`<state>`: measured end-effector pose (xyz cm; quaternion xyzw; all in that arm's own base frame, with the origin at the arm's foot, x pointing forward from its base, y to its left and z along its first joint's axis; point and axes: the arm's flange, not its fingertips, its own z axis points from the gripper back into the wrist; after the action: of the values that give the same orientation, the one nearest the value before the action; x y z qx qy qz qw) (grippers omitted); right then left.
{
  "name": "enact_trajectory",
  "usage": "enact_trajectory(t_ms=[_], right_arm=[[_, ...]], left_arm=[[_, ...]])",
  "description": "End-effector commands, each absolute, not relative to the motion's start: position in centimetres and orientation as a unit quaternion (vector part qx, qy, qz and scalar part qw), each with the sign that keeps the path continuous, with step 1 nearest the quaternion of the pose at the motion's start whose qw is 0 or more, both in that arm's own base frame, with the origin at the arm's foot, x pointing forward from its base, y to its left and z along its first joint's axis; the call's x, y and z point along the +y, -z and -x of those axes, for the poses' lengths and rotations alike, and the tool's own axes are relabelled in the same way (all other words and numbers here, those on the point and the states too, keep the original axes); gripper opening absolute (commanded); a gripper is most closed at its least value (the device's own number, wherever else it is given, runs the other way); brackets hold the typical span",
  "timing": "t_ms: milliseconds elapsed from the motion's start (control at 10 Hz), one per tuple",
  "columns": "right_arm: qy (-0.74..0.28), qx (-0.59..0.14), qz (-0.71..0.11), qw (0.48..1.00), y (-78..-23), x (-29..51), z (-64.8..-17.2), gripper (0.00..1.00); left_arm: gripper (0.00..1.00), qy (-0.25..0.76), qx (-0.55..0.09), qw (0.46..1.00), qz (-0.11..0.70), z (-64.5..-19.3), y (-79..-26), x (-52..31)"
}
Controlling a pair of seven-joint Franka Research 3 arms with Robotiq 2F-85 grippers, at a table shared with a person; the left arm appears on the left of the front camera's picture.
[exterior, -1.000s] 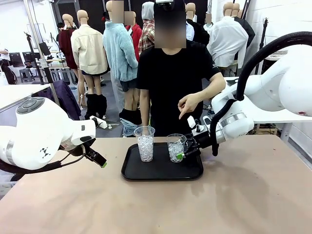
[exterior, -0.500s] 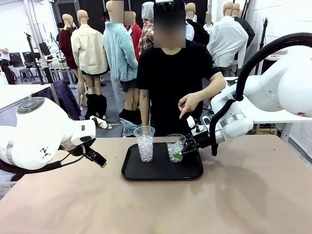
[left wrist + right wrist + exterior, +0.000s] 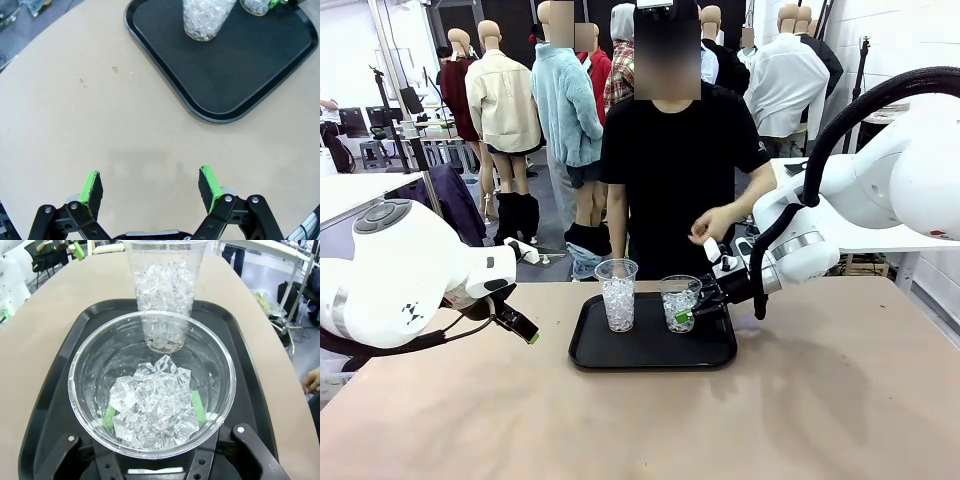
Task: Pour the drink into the iced cup.
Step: Pick up the iced cup indicated by the human and present it to them, then open the gripper to release the iced cup you were holding.
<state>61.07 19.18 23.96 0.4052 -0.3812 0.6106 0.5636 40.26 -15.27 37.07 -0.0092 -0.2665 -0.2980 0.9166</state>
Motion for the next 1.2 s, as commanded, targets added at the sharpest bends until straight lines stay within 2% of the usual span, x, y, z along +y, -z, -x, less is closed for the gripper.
enact_trajectory(t_ms=[0,900,1100], right_arm=[[-0.607,-0.382,-0.414,0.56,-24.1,19.0,-60.9,0.62],[-0.61,-0.381,-0.406,0.563,-24.0,19.1,-61.1,0.62],[-0.612,-0.4,-0.4,0.553,-27.6,17.3,-60.1,0.62]], left_arm=[[1.0,0.296,-0.267,0.917,0.01,-40.3,-37.1,-15.1],[1.0,0.296,-0.267,0.917,0.01,-40.3,-37.1,-15.1],[1.0,0.296,-0.267,0.917,0.01,-40.3,-37.1,-15.1]])
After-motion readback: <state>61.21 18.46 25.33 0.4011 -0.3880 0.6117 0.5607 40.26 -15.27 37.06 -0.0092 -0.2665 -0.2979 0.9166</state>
